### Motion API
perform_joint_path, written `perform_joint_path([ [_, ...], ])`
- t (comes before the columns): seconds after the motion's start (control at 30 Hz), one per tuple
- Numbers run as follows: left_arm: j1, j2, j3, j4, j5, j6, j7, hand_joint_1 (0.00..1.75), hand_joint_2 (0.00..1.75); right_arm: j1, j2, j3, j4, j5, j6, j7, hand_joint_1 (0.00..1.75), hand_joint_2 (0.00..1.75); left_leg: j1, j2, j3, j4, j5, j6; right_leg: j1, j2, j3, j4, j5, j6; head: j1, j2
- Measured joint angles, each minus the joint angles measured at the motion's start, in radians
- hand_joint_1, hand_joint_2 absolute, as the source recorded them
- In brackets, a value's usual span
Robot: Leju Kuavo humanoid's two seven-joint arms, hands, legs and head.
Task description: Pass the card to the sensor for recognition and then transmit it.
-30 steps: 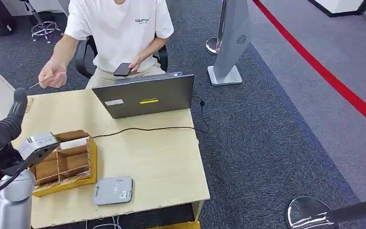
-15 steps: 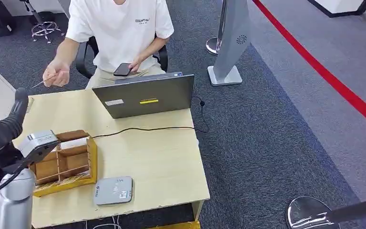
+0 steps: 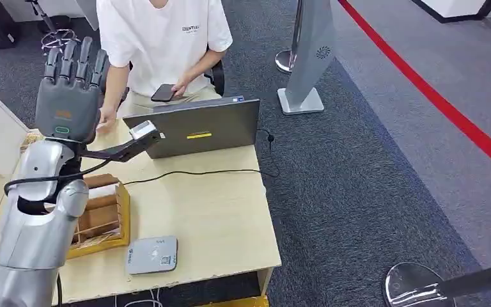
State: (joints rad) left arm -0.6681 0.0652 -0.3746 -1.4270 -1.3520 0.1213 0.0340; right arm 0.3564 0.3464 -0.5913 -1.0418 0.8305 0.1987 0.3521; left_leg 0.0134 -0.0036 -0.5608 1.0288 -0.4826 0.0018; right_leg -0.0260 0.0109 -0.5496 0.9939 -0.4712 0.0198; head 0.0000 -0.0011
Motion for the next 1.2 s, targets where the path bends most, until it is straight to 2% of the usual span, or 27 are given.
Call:
perform_joint_path([
  [0.43, -0.031, 0.000, -0.040, 0.074, -0.002, -0.010, 0.008, 0.00, 1.75, 0.011, 0.000, 0.001, -0.027, 0.002, 0.002, 0.007, 0.00, 1.75, 0.000, 0.000, -0.001, 0.000, 0.000, 0.000, 0.000, 0.000, -0.001, 0.000, 0.000, 0.000, 0.000, 0.000],
  [0.73, -0.031, -0.002, -0.040, 0.098, -0.031, -0.019, 0.016, 0.00, 1.75, 0.010, 0.000, 0.002, -0.033, 0.059, 0.011, -0.005, 0.00, 1.75, 0.000, -0.001, -0.002, 0.000, 0.000, 0.000, 0.000, -0.001, -0.001, 0.000, 0.000, 0.000, 0.000, 0.000],
  [0.77, -0.031, -0.002, -0.040, 0.100, -0.030, -0.040, 0.026, 0.00, 1.75, 0.010, 0.000, 0.002, -0.033, 0.061, 0.008, -0.001, 0.00, 1.75, 0.000, -0.001, -0.002, 0.000, 0.000, 0.000, 0.000, -0.001, -0.001, 0.000, 0.000, 0.000, 0.000, 0.000],
  [0.8, -0.031, -0.014, -0.039, 0.104, -0.028, -0.115, 0.076, 0.00, 1.75, 0.008, 0.000, 0.002, -0.035, 0.058, -0.003, 0.022, 0.00, 1.75, 0.000, -0.001, -0.002, 0.000, 0.000, 0.000, 0.000, -0.001, -0.001, 0.000, 0.000, 0.000, 0.000, 0.000],
  [0.87, -0.030, -0.057, -0.029, 0.128, -0.032, -0.310, 0.173, 0.00, 1.75, 0.003, 0.000, 0.002, -0.043, 0.052, -0.012, 0.060, 0.00, 1.75, 0.000, -0.002, -0.003, 0.000, 0.001, 0.001, 0.000, -0.003, -0.001, 0.000, 0.000, 0.000, -0.001, 0.000],
  [0.9, -0.027, -0.071, -0.029, 0.139, -0.036, -0.355, 0.186, 0.00, 1.75, 0.000, 0.000, 0.002, -0.048, 0.052, -0.011, 0.069, 0.00, 1.75, 0.000, -0.002, -0.004, 0.000, 0.001, 0.001, 0.000, -0.003, -0.001, 0.000, 0.000, 0.001, -0.001, 0.000],
  [1.0, -0.023, -0.106, -0.028, 0.160, -0.042, -0.349, 0.198, 0.02, 1.75, -0.004, 0.000, 0.002, -0.059, 0.052, -0.009, 0.083, 0.00, 1.75, 0.000, -0.002, -0.005, 0.000, 0.002, 0.002, 0.000, -0.003, -0.002, 0.000, 0.001, 0.001, 0.001, 0.000],
  [1.03, -0.023, -0.112, -0.027, 0.164, -0.042, -0.348, 0.199, 1.50, 1.75, -0.005, 0.000, 0.002, -0.061, 0.052, -0.009, 0.084, 0.00, 1.75, -0.001, -0.002, -0.005, 0.000, 0.002, 0.002, -0.001, -0.003, -0.002, 0.000, 0.001, 0.001, 0.000, 0.000],
  [1.07, -0.022, -0.118, -0.026, 0.167, -0.042, -0.348, 0.199, 1.59, 1.75, -0.004, 0.000, 0.002, -0.062, 0.052, -0.009, 0.084, 0.00, 1.75, -0.001, -0.002, -0.005, 0.000, 0.002, 0.002, -0.001, -0.003, -0.002, 0.000, 0.001, 0.001, 0.000, 0.000],
  [1.2, -0.021, -0.131, -0.020, 0.171, -0.040, -0.346, 0.197, 1.59, 1.75, -0.005, 0.000, 0.002, -0.068, 0.052, -0.008, 0.085, 0.00, 1.75, -0.001, -0.002, -0.005, 0.000, 0.002, 0.002, -0.001, -0.003, -0.003, 0.000, 0.001, 0.001, 0.000, 0.000],
])
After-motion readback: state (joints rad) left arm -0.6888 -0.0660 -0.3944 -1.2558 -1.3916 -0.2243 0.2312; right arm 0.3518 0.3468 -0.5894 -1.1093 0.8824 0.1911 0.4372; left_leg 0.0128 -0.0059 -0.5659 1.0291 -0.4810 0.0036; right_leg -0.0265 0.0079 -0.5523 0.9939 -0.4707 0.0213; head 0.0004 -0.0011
